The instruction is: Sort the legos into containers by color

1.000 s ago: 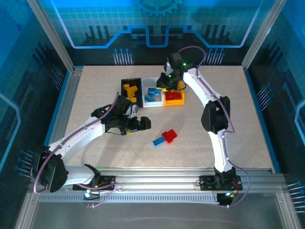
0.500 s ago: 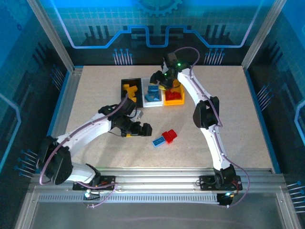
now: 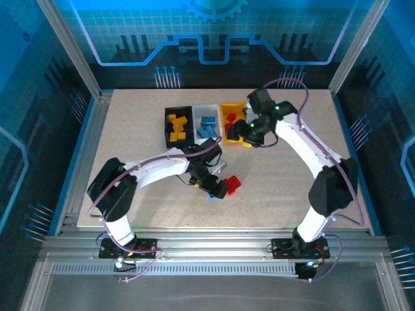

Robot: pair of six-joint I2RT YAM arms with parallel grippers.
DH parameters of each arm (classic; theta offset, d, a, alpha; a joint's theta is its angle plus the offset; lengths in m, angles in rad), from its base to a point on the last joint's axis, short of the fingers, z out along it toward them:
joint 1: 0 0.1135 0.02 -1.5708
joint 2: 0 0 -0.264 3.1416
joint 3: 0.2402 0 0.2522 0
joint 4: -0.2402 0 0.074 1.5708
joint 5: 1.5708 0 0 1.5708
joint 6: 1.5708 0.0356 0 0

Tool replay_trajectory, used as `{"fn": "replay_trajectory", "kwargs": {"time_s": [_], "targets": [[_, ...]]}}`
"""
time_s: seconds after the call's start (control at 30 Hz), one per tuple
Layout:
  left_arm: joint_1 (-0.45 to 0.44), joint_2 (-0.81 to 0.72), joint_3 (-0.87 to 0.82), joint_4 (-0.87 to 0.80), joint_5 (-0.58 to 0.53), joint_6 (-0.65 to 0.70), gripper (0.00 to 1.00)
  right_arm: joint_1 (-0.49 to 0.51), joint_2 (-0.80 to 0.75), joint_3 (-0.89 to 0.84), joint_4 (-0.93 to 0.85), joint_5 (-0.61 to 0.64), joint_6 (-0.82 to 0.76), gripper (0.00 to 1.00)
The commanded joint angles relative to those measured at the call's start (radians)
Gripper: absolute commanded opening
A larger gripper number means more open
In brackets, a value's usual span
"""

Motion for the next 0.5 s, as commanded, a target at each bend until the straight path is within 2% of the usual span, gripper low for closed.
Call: {"fn": "replay_trajectory", "kwargs": {"time_s": [0.0, 0.2, 0.47], "targets": [[-0.014, 0.057, 0.056, -0.016, -0.054, 0.114, 0.90, 0.008, -0.066, -0.097, 0.022, 0.023, 0.027, 0.63], [-0.030, 0.117, 0.064, 0.007, -0.074, 0.141, 0.83, 0.004, -0.171, -0.189, 0.004, 0.053, 0.042, 0.63], [-0.052, 0.144, 0.026, 0.034, -0.112, 0.140, 0.73, 0.000, -0.196, -0.212, 0.009, 0.053, 0.055, 0.63]]}}
